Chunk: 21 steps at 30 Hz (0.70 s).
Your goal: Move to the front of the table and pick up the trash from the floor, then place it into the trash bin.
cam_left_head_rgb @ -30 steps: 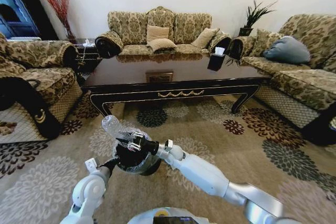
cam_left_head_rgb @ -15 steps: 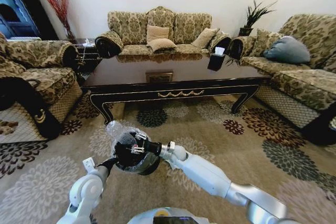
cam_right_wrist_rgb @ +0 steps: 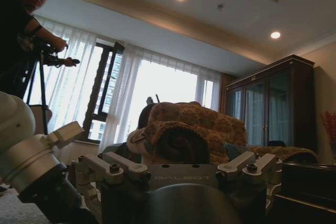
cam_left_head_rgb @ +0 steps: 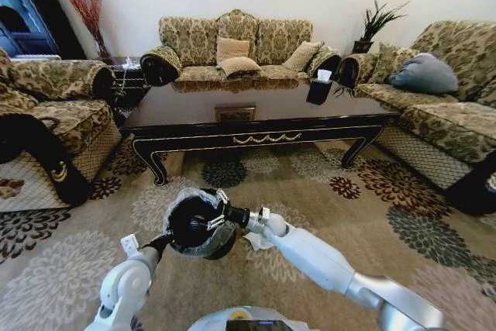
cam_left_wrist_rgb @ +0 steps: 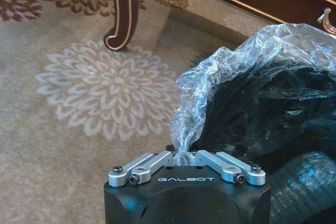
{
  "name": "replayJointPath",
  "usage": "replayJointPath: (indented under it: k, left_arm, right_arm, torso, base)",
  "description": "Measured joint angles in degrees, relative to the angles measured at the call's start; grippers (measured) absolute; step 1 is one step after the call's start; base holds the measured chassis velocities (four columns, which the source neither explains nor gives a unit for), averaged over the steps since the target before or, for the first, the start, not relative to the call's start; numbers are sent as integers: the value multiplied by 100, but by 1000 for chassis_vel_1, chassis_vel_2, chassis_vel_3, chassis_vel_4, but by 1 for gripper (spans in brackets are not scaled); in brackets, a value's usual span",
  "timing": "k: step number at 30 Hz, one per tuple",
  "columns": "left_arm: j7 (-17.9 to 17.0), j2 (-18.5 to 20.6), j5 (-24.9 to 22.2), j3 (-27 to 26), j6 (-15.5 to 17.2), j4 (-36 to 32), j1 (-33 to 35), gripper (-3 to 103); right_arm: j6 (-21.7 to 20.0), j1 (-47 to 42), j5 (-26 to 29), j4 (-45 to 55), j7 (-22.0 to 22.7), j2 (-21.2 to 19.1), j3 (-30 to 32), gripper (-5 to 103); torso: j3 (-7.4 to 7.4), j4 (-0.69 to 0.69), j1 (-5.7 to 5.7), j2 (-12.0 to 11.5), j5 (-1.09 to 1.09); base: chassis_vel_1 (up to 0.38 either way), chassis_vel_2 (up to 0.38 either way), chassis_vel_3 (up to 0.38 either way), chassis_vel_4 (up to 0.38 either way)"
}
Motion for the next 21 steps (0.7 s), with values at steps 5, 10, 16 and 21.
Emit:
replayJointPath:
  k: [5,10,16,21]
  left_arm:
    - [-16,160,-127,-340,-3,-89,2,2]
    - [-126,391,-494,-834,0,-183,-10,2]
    - [-297,664,-1074,-1412,61,-335,-117,2]
    - [-636,789,-1671,-1836,111,-626,-242,2]
  right_arm:
    - [-146,-96,-140,-40,281,-124,264,100]
    - [-401,-243,-563,-62,1048,-264,524,100]
    - [-1035,-479,-827,-207,2289,-387,666,100]
    - [-1522,-722,-818,-491,2742,-480,664,100]
  torso:
    - [0,1,0,0,0]
    - [0,0,0,0,0]
    - [0,1,0,0,0]
    - [0,0,0,0,2]
  base:
    - [0,0,0,0]
    - [0,0,0,0]
    - [0,0,0,0]
    - [0,0,0,0]
